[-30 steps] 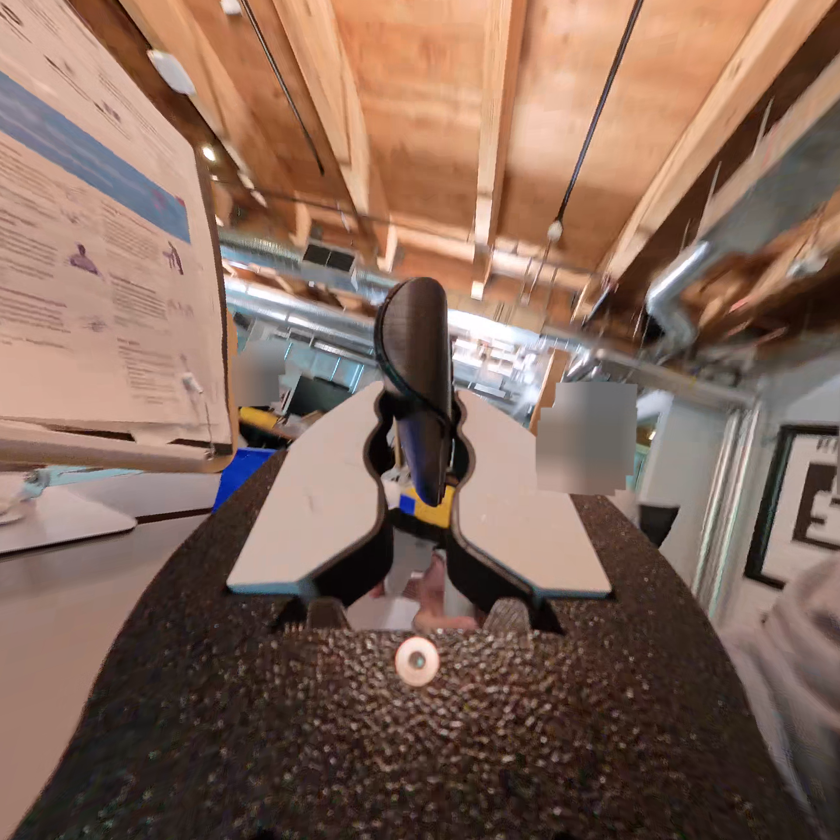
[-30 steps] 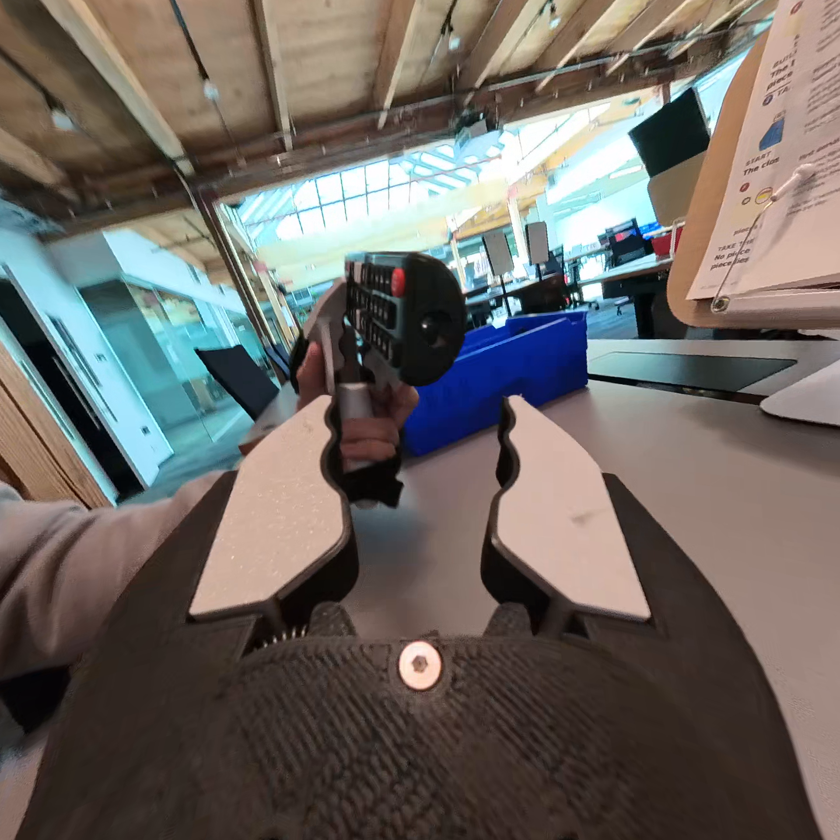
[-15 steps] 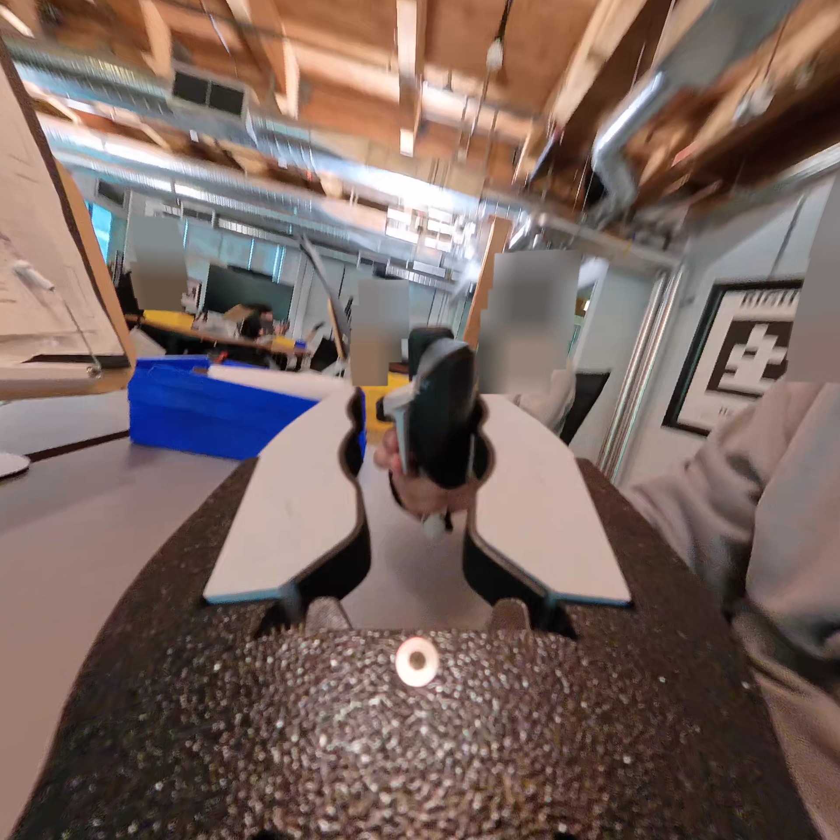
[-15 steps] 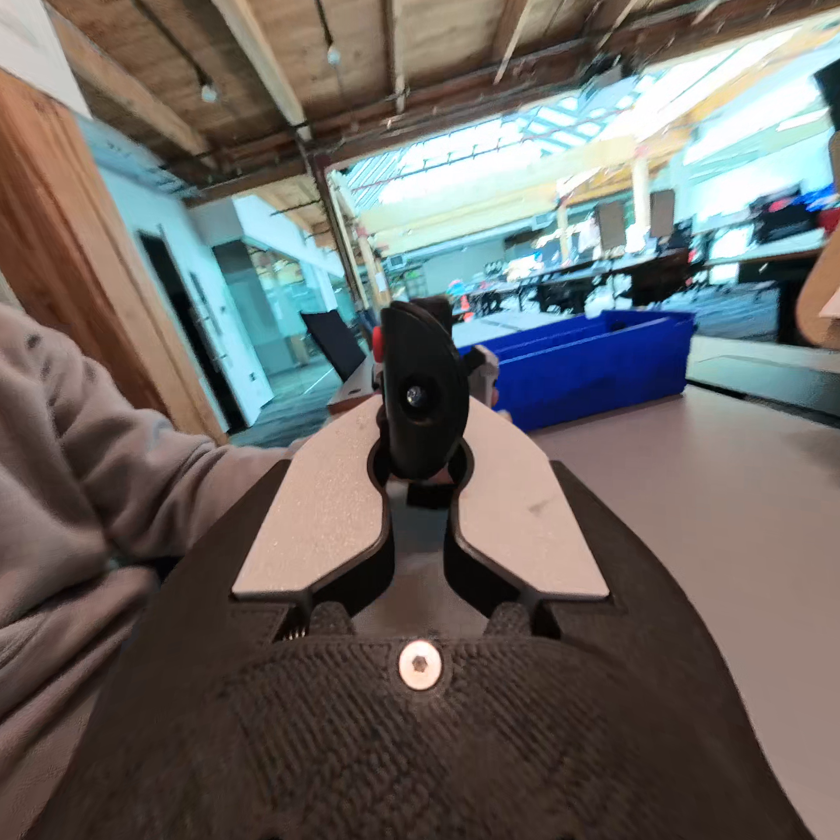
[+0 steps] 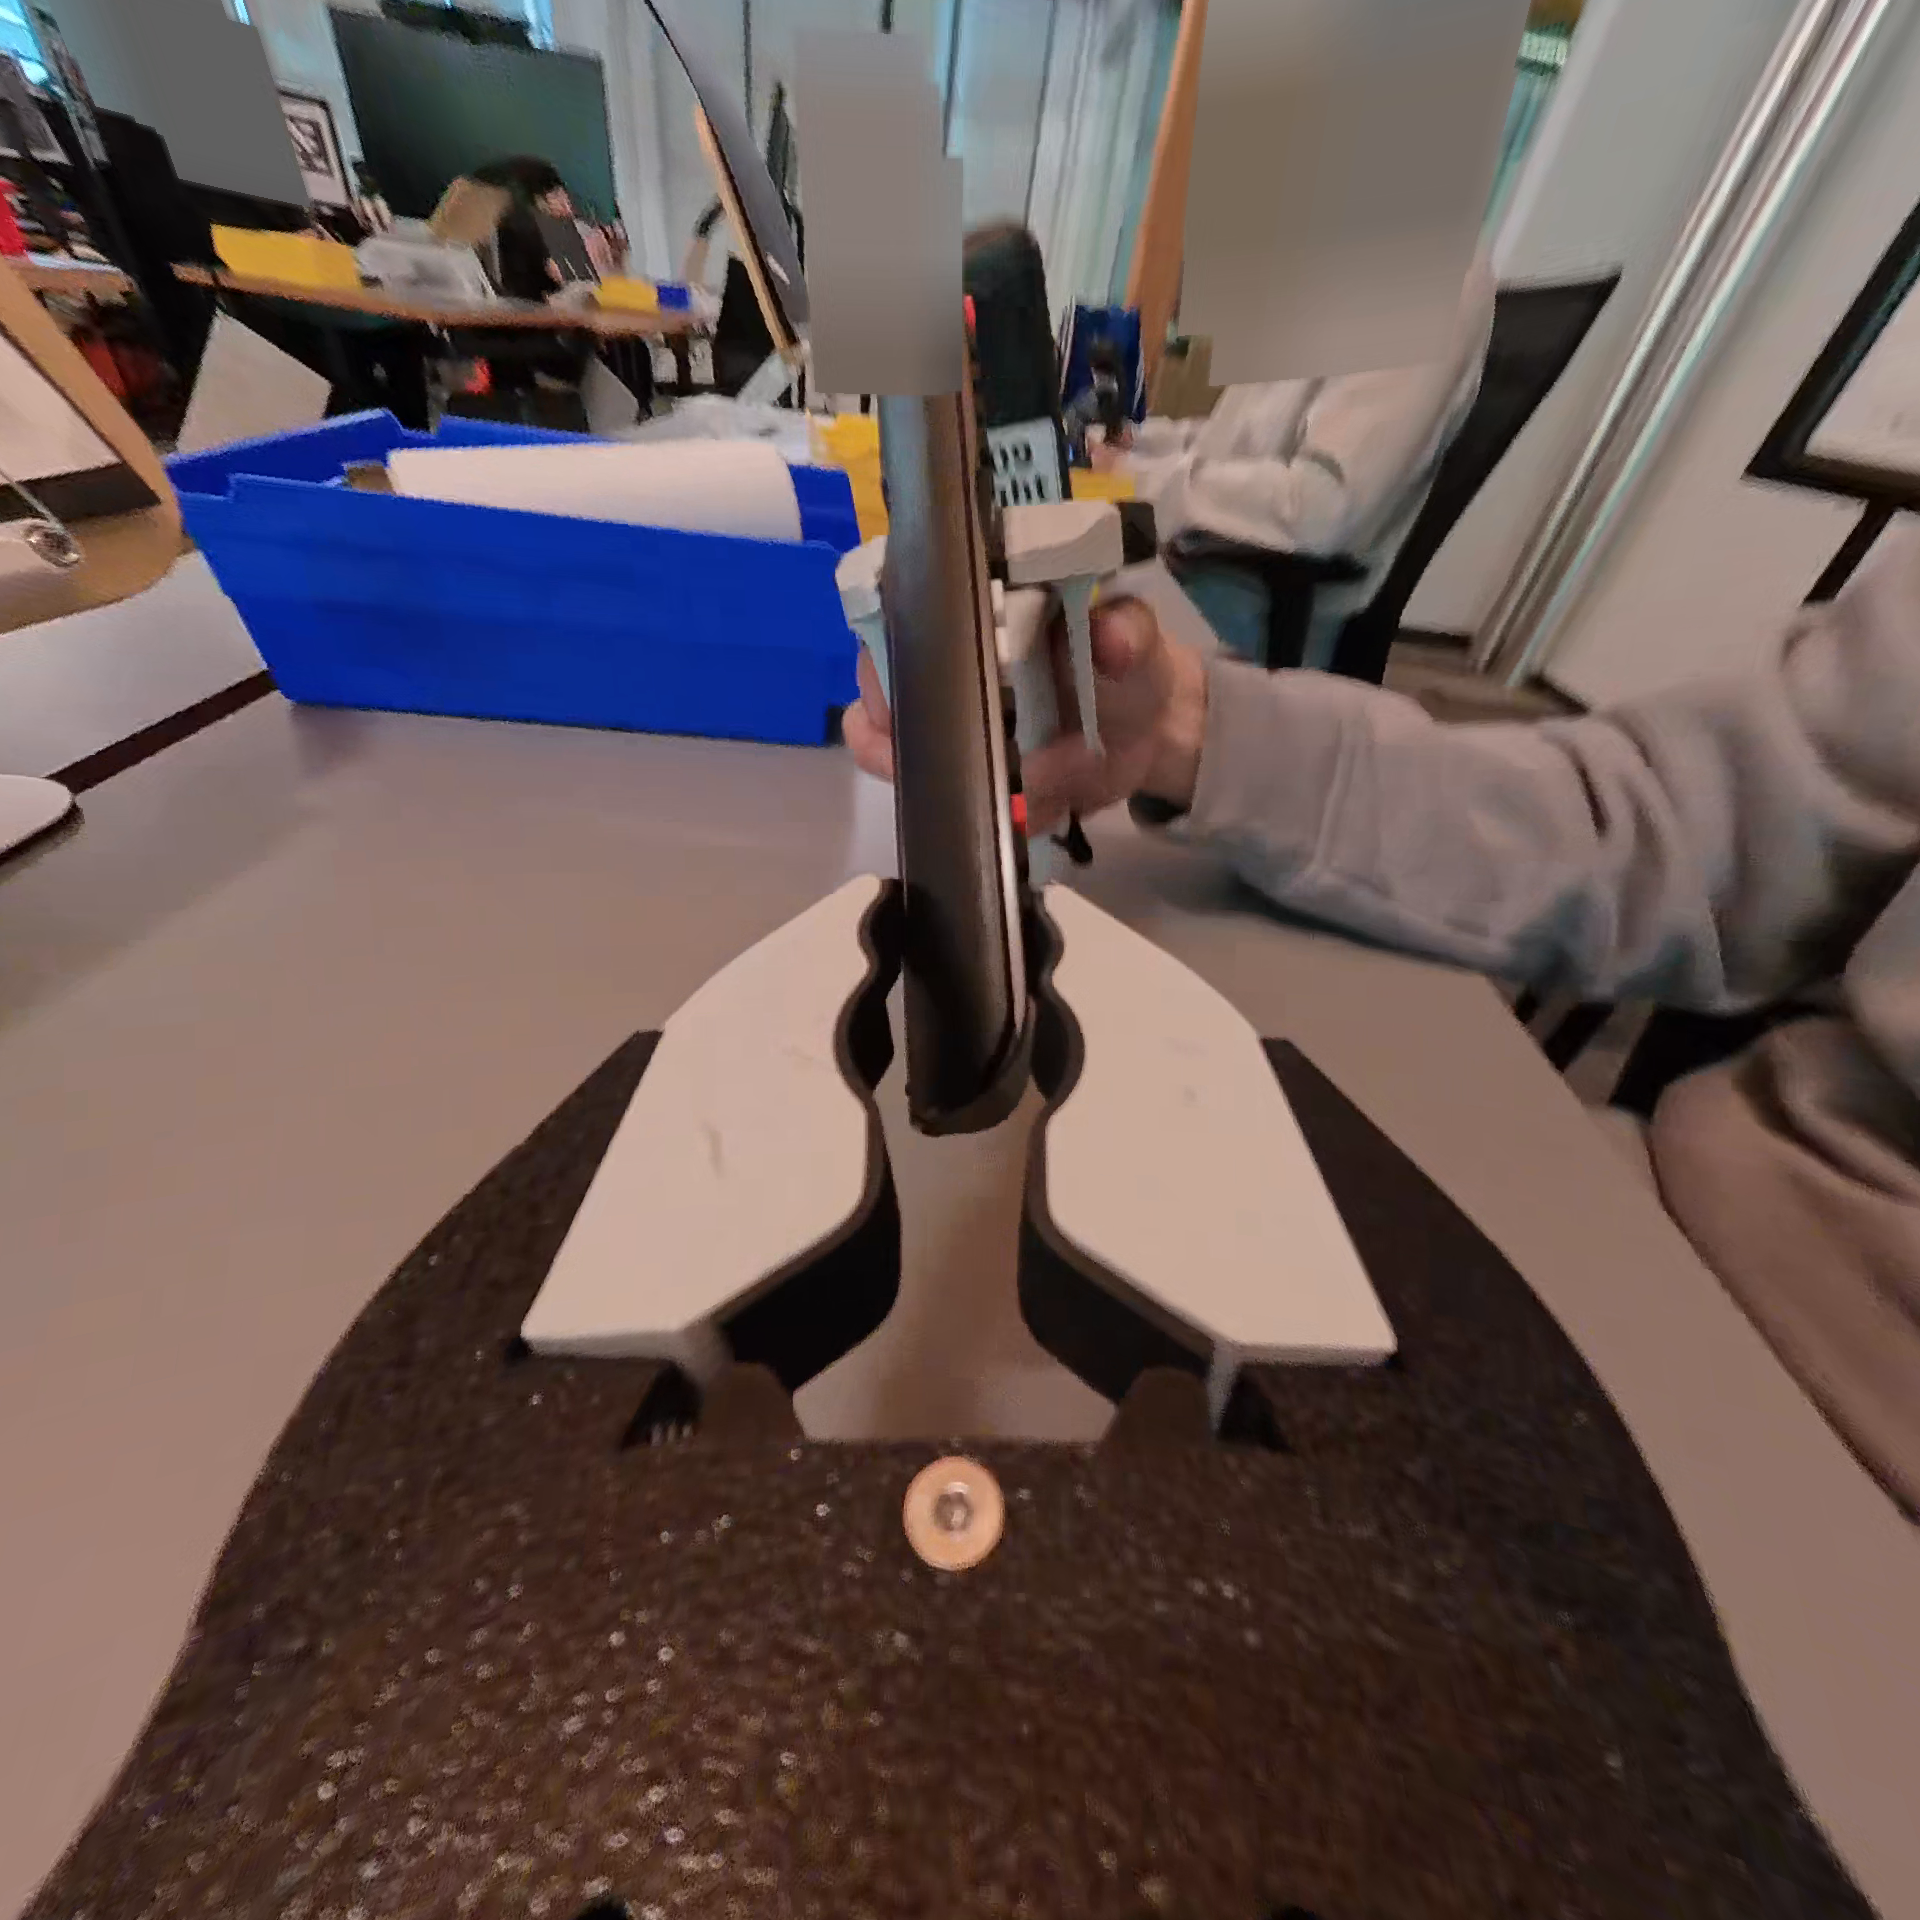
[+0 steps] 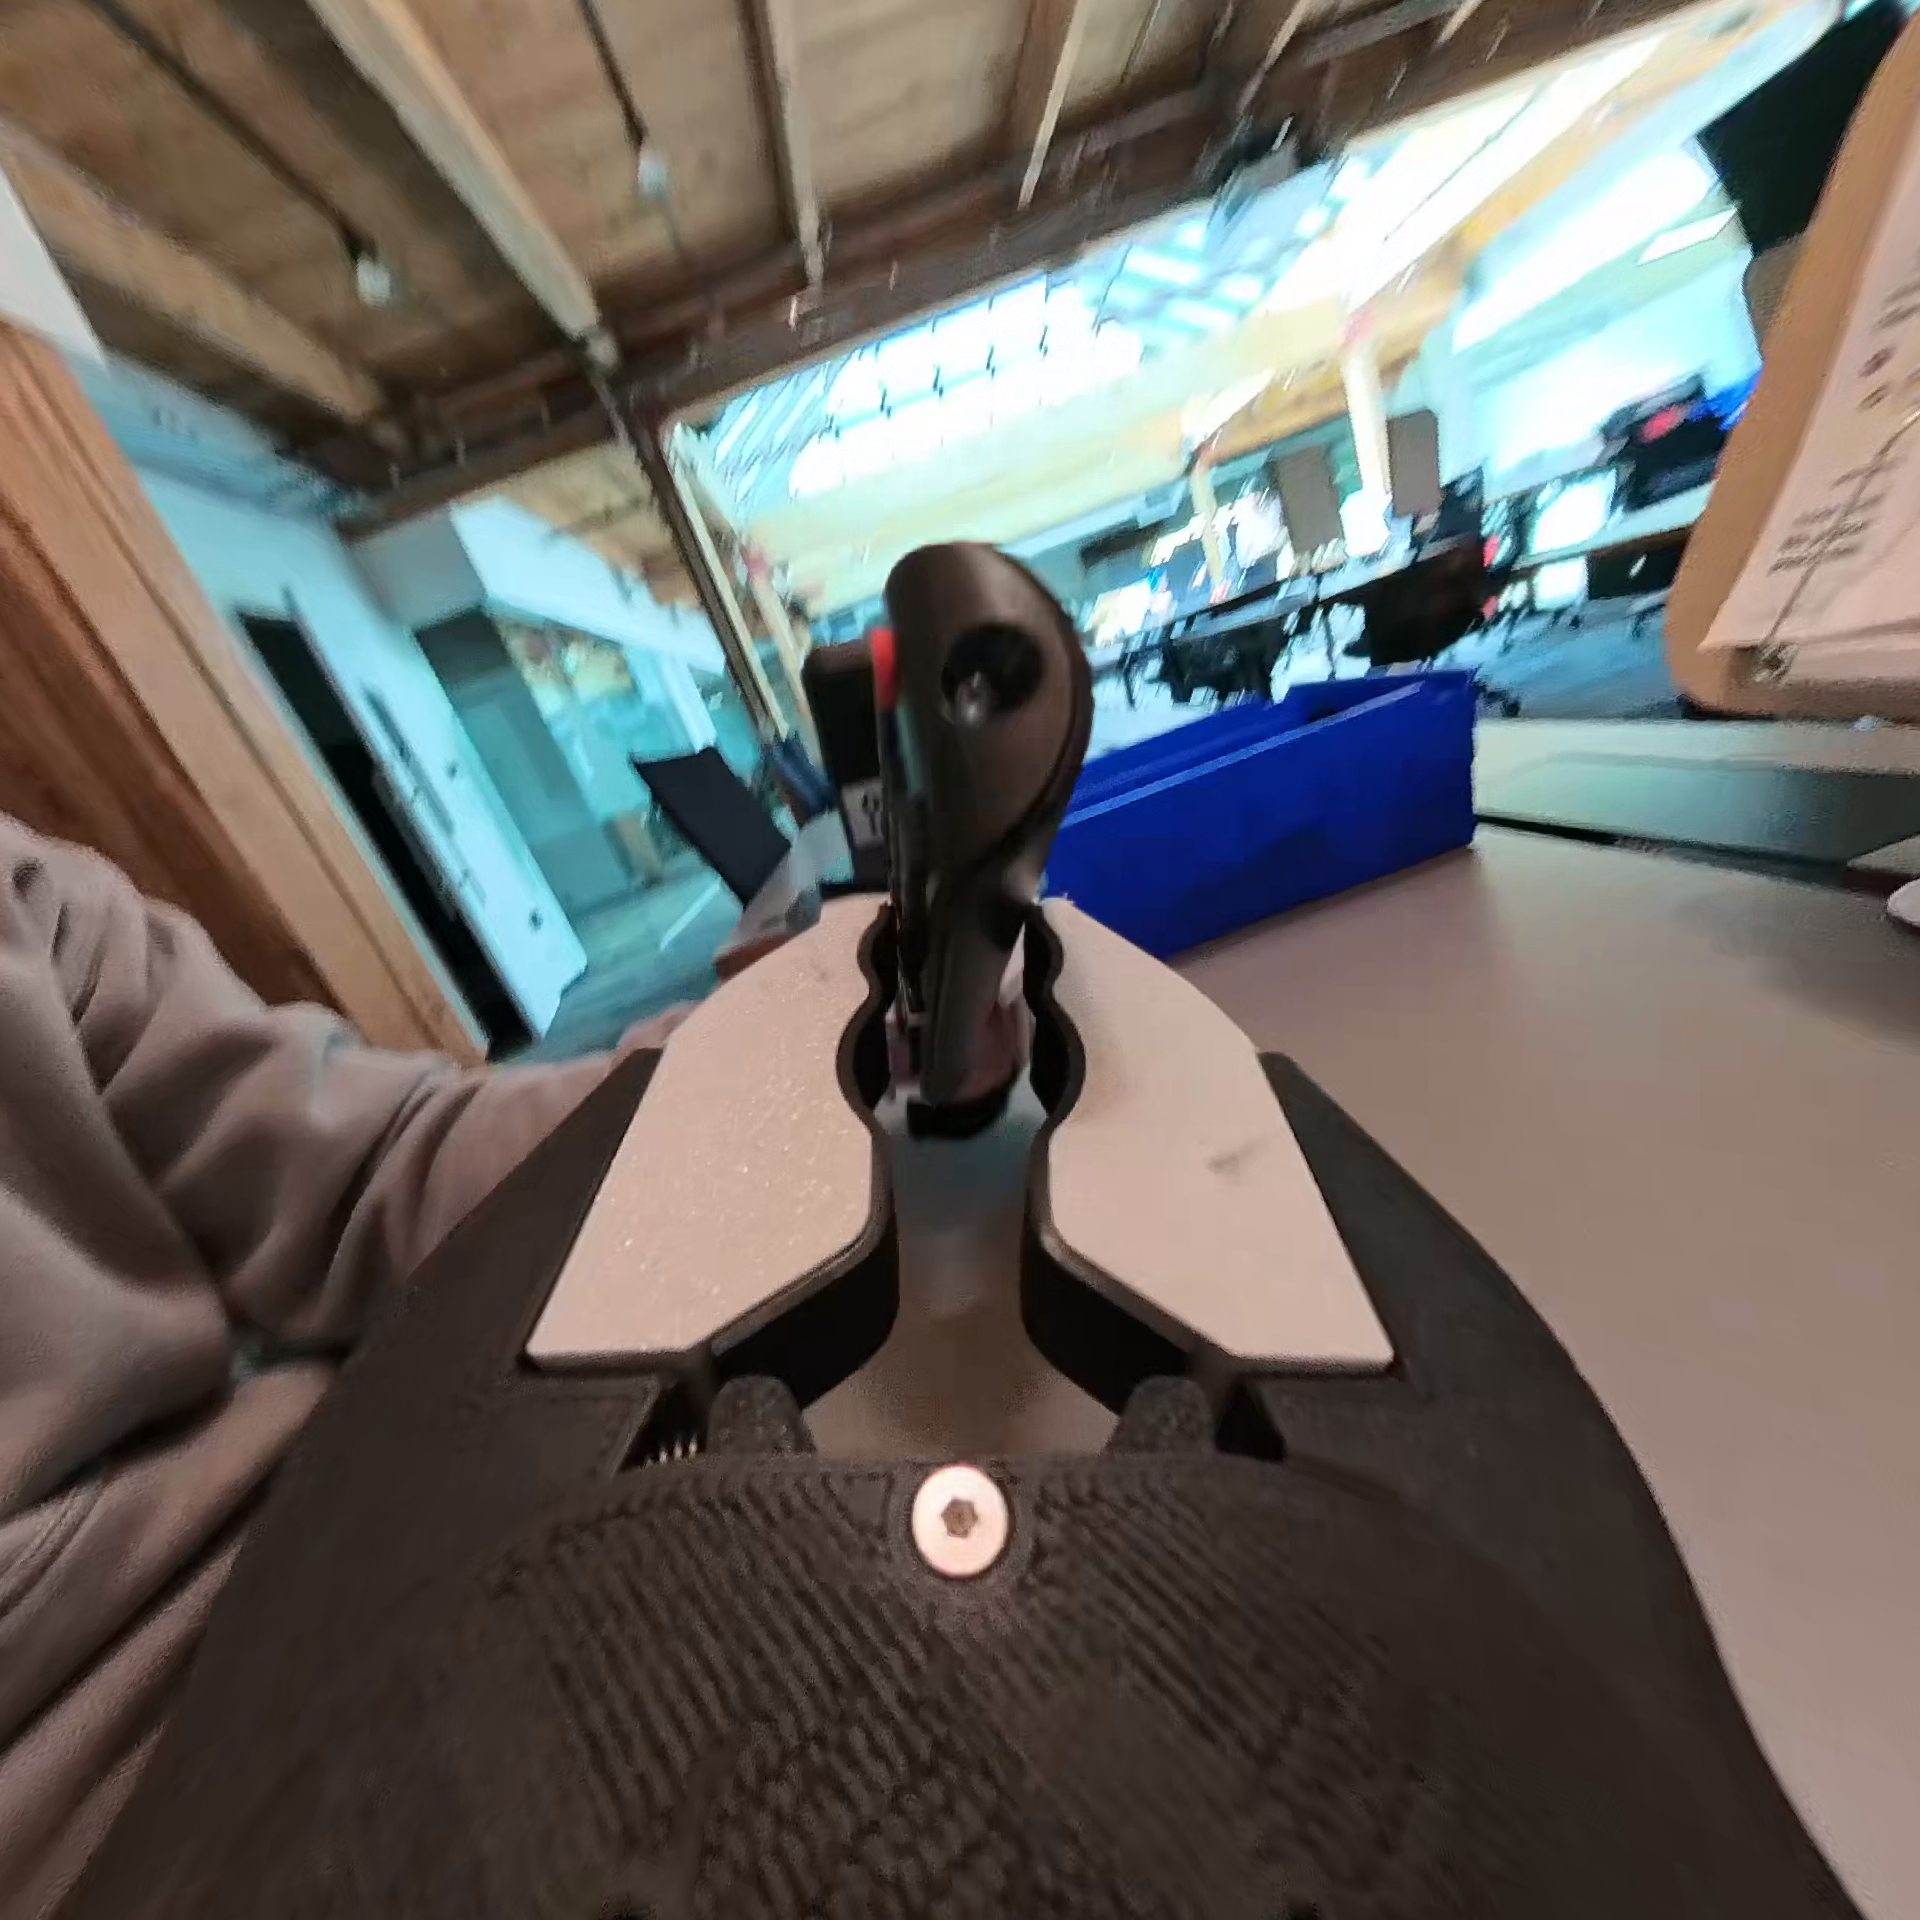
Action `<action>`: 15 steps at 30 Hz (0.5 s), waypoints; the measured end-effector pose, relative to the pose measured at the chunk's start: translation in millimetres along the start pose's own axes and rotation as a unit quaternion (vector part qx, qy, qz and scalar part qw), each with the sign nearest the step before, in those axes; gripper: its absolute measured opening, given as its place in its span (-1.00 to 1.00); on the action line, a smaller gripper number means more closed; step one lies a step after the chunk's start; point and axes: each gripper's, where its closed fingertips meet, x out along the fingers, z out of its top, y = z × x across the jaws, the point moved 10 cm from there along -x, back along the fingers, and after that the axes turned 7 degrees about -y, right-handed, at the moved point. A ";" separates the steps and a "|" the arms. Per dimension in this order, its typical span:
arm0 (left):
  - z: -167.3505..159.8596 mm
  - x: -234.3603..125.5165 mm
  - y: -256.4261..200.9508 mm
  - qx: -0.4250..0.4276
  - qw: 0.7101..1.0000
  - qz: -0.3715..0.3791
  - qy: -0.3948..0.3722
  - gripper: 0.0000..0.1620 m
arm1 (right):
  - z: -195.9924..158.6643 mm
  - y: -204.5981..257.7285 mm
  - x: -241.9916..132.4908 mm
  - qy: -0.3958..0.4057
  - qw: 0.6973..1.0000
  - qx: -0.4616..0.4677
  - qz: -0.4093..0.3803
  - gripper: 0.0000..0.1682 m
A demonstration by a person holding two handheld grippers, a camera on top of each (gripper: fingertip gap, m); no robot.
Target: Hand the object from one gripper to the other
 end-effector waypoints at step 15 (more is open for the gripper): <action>-8.8 24.7 1.9 -0.104 0.976 0.028 -0.191 -0.73 | -26.4 6.0 30.8 -0.068 0.996 -0.025 -0.055 -0.73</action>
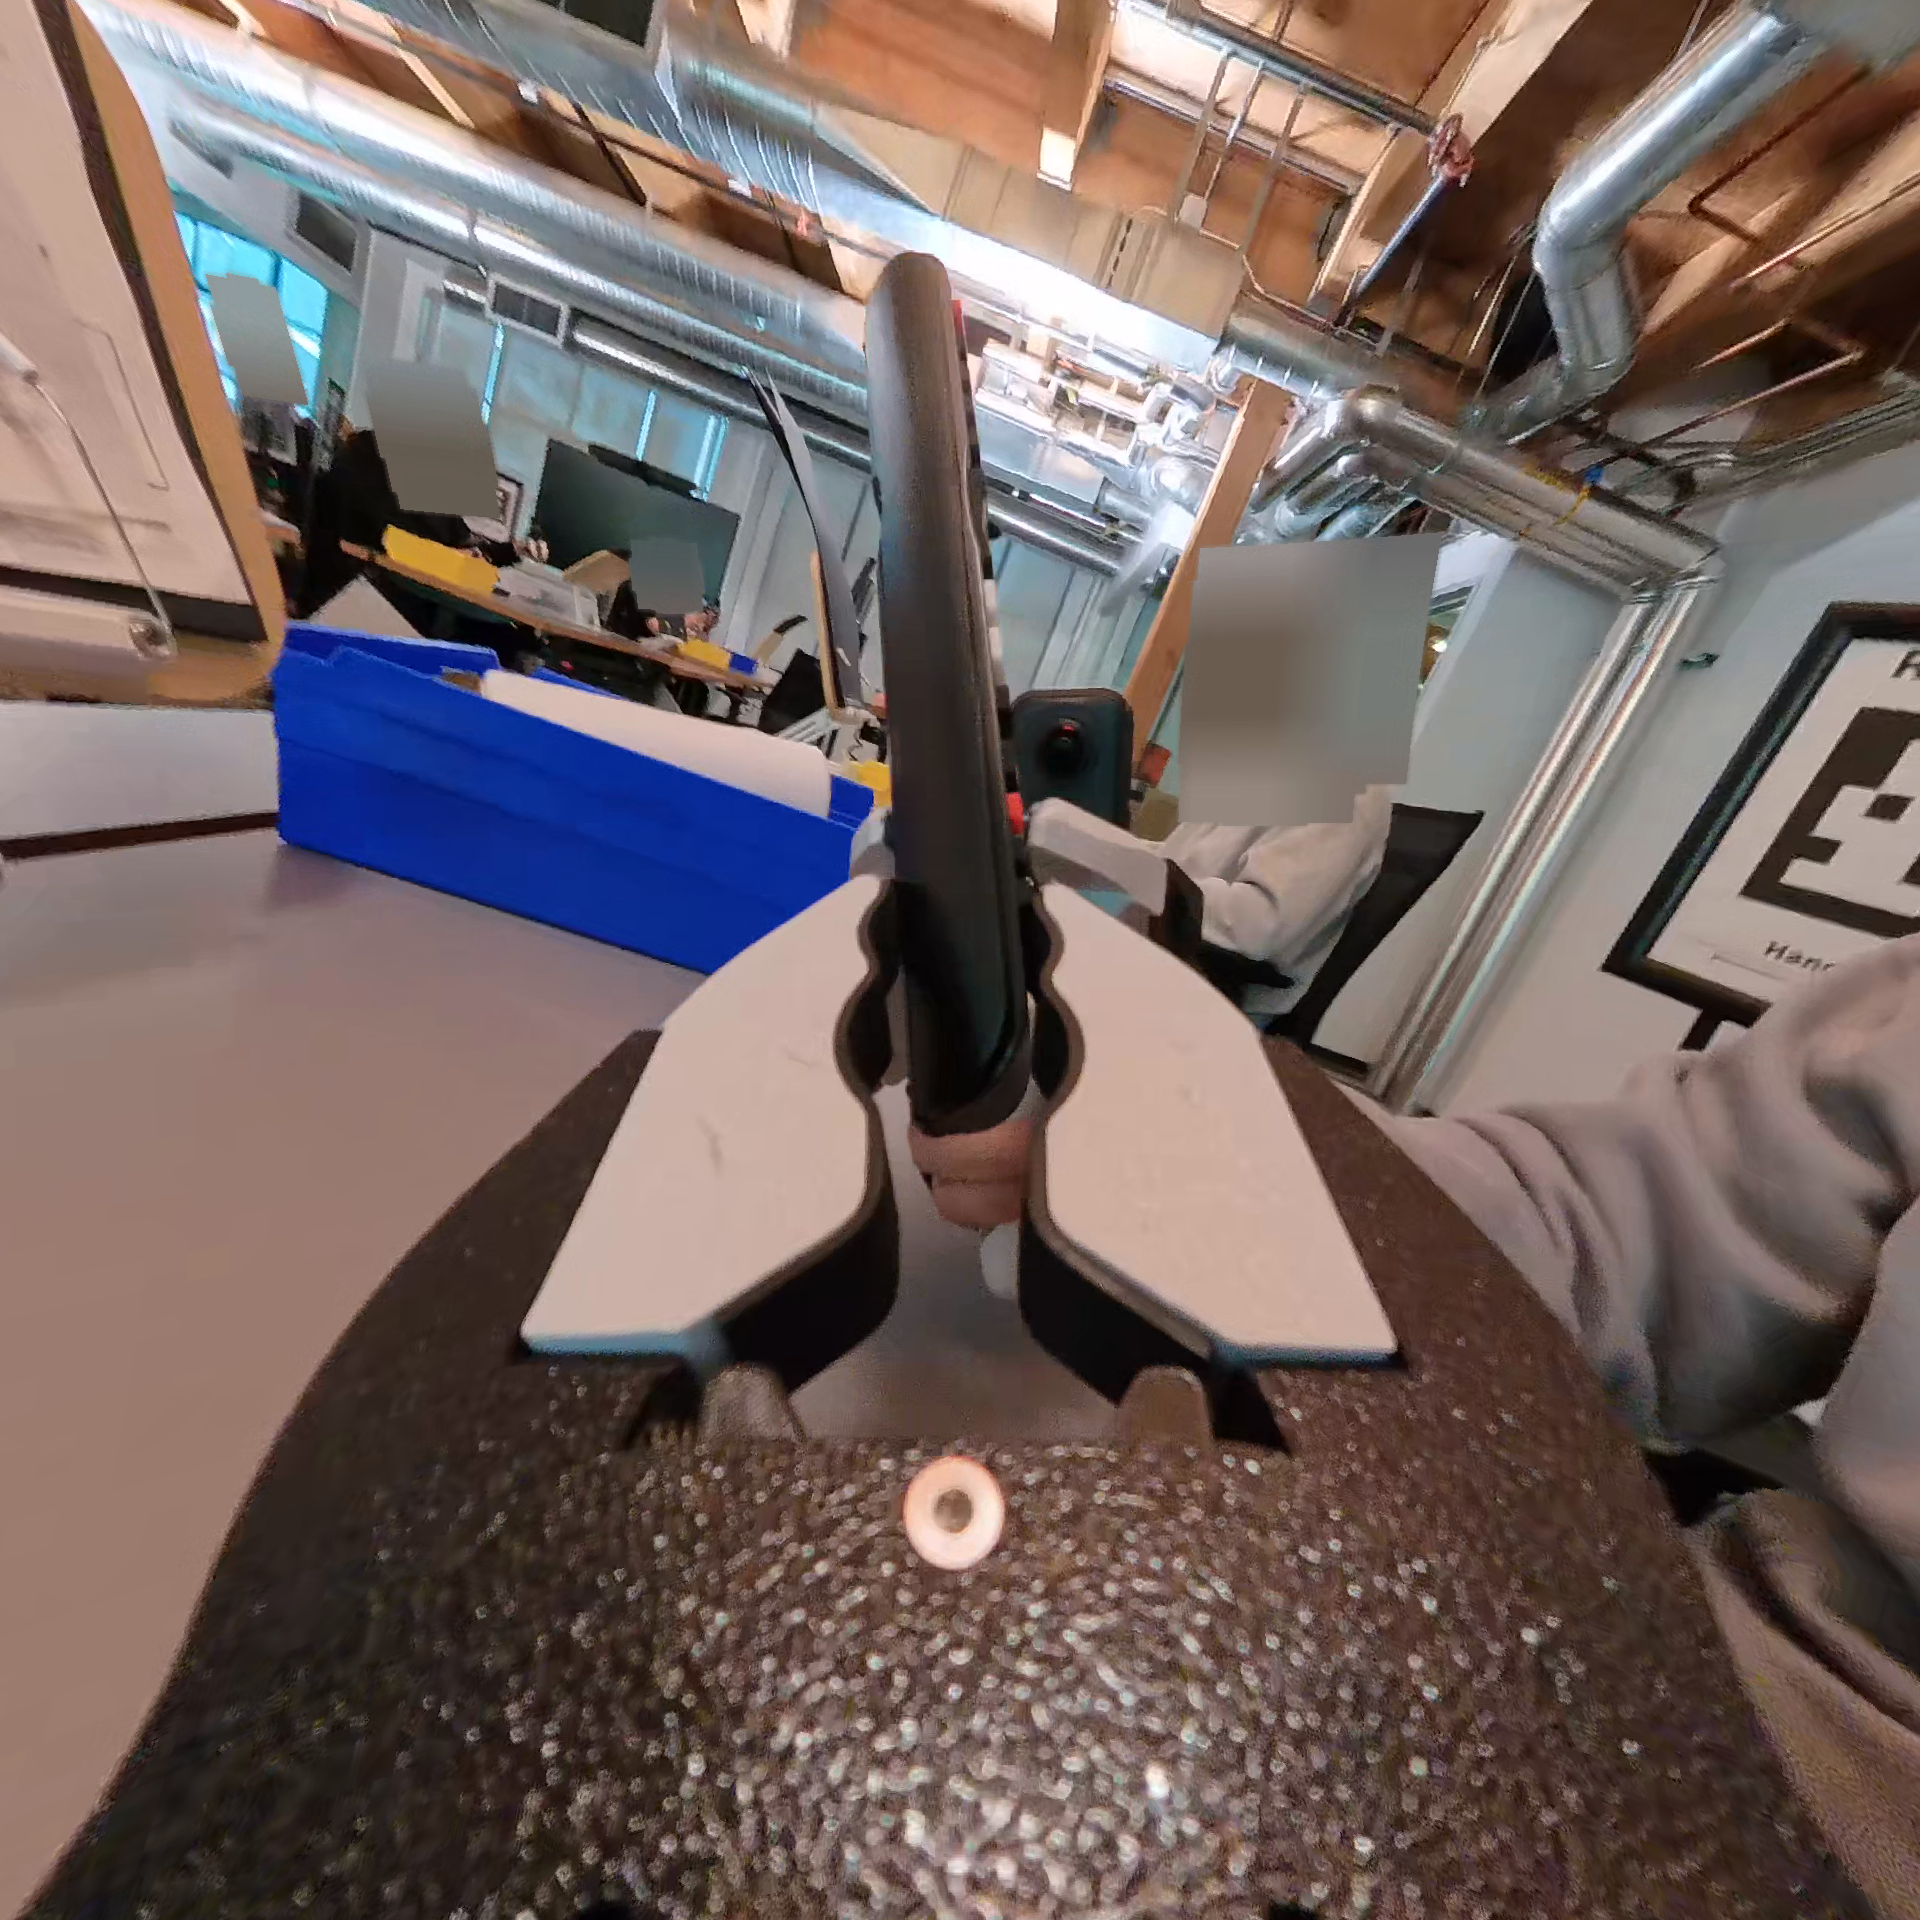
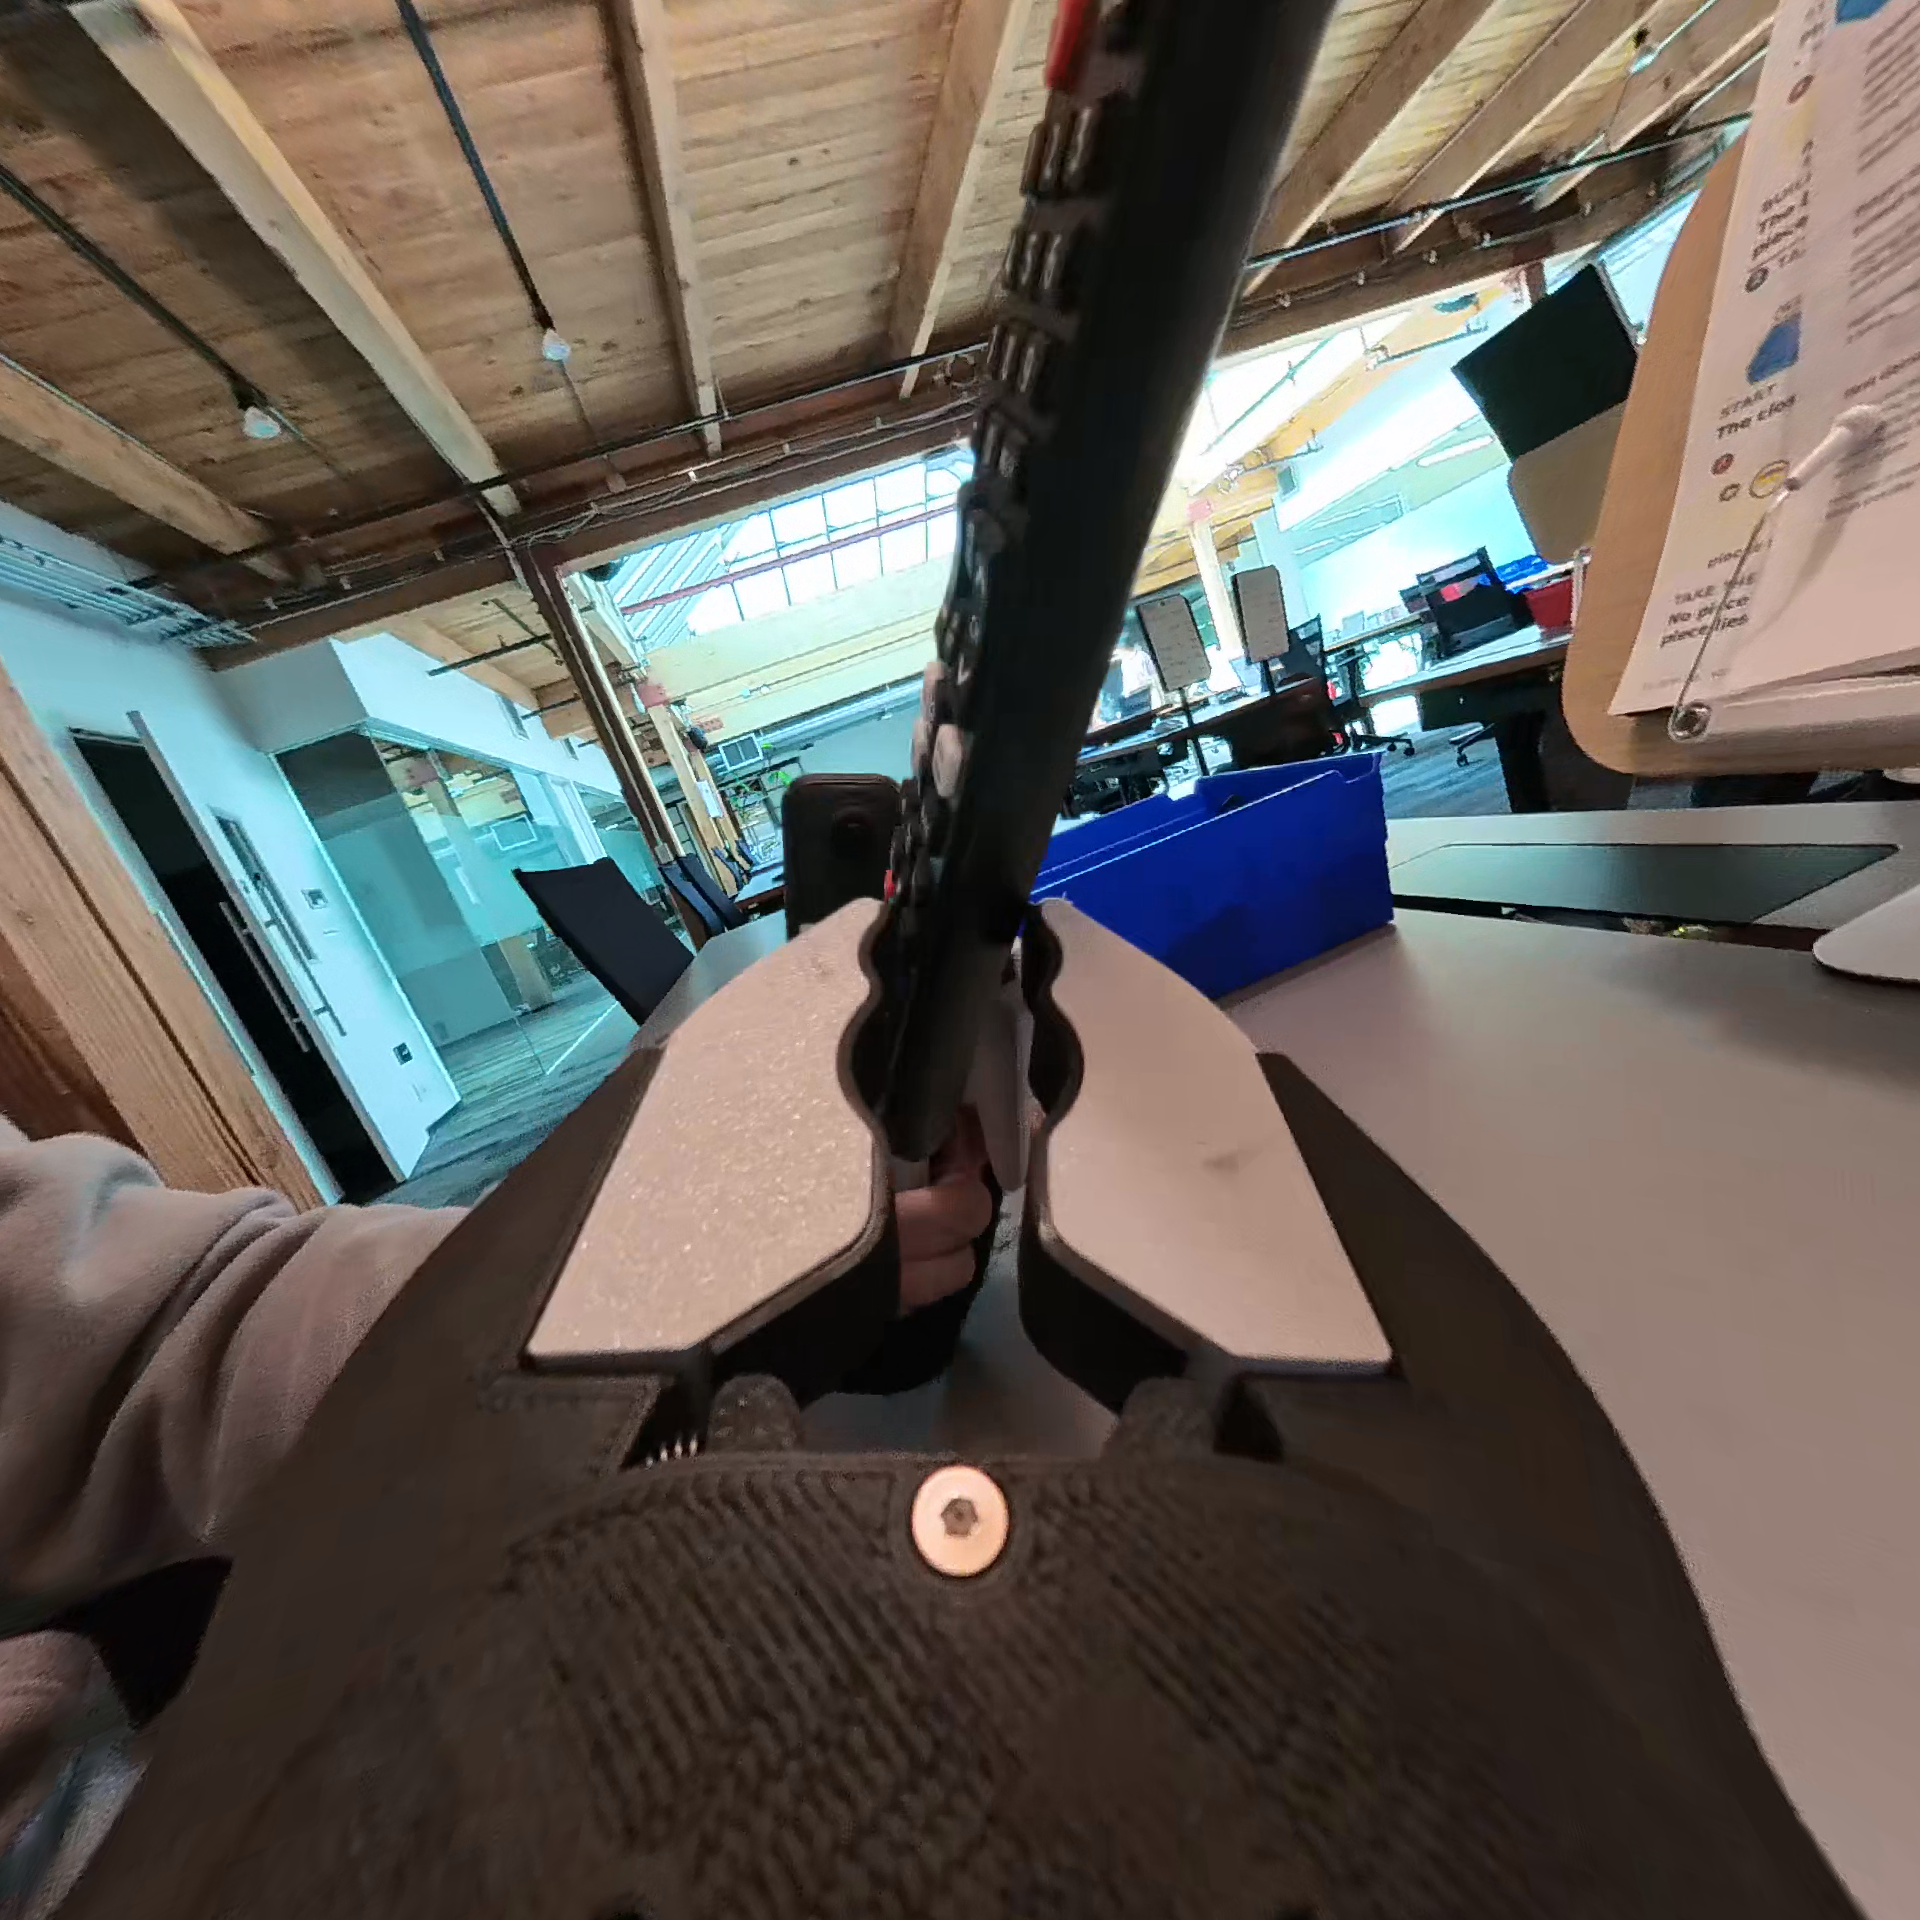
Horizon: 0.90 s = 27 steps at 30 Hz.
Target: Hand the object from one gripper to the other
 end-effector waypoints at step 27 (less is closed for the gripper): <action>12.4 12.8 -25.1 0.222 0.933 0.283 0.012 -0.37 | -27.7 23.3 23.1 0.230 0.806 -0.510 -0.194 -0.73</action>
